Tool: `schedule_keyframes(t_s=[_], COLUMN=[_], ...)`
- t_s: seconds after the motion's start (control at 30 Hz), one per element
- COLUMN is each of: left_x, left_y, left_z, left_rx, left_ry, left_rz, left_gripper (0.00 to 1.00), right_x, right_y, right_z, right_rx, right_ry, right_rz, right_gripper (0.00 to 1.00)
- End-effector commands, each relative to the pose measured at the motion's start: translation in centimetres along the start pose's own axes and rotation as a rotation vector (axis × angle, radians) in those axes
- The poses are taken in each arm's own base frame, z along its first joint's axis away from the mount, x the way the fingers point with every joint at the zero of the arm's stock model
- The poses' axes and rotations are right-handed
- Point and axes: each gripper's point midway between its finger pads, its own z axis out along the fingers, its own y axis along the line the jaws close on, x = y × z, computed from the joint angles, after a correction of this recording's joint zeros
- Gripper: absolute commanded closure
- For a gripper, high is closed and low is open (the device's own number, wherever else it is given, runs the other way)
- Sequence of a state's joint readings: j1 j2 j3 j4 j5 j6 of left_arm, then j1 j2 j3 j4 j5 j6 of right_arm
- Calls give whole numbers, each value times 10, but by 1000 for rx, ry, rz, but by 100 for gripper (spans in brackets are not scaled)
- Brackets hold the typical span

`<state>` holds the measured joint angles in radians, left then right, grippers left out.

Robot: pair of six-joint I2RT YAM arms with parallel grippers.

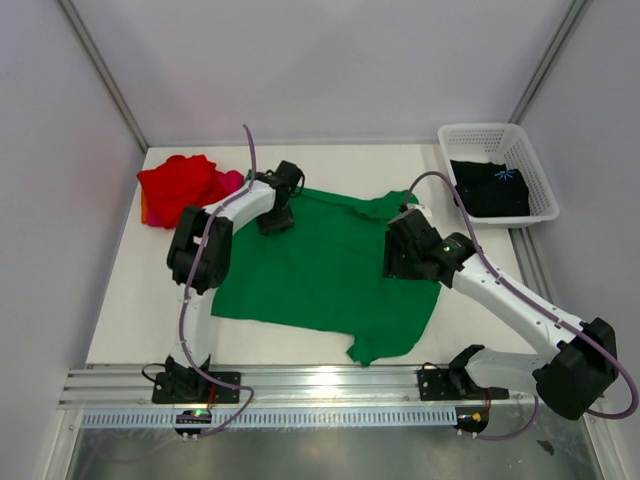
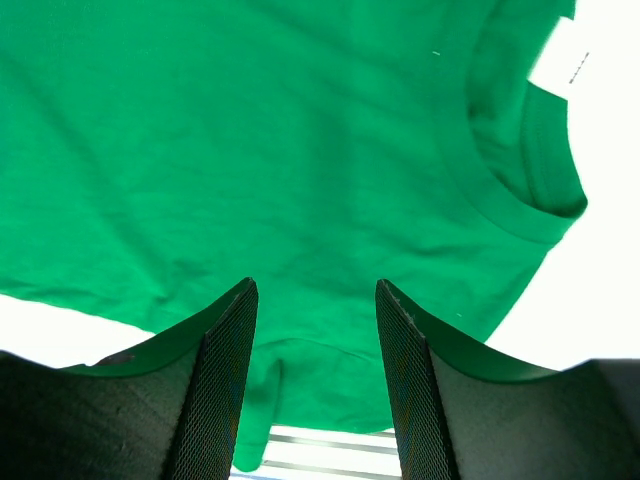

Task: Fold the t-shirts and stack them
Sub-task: Flatten out the tshirt

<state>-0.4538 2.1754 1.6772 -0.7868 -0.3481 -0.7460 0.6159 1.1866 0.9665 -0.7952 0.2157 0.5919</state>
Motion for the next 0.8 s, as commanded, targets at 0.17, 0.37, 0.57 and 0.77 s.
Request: schedule_keyframes(t_s=[0.17, 0.37, 0.57, 0.77], left_x=[13, 3, -12, -58], left_y=[101, 110, 92, 69], left_z=[25, 26, 6, -47], left_rx=[-287, -288, -194, -16], left_ry=[89, 83, 72, -56], left_rz=[-63, -97, -130, -150], left_gripper=[49, 51, 51, 50], right_x=[-16, -16, -16, -6], right_y=[5, 5, 8, 41], right_z=[-7, -7, -6, -11], right_rx=[-12, -16, -31, -237], right_ry=[-48, -50, -52, -16], right_rz=[-28, -39, -36, -74], right_gripper=[45, 45, 45, 45])
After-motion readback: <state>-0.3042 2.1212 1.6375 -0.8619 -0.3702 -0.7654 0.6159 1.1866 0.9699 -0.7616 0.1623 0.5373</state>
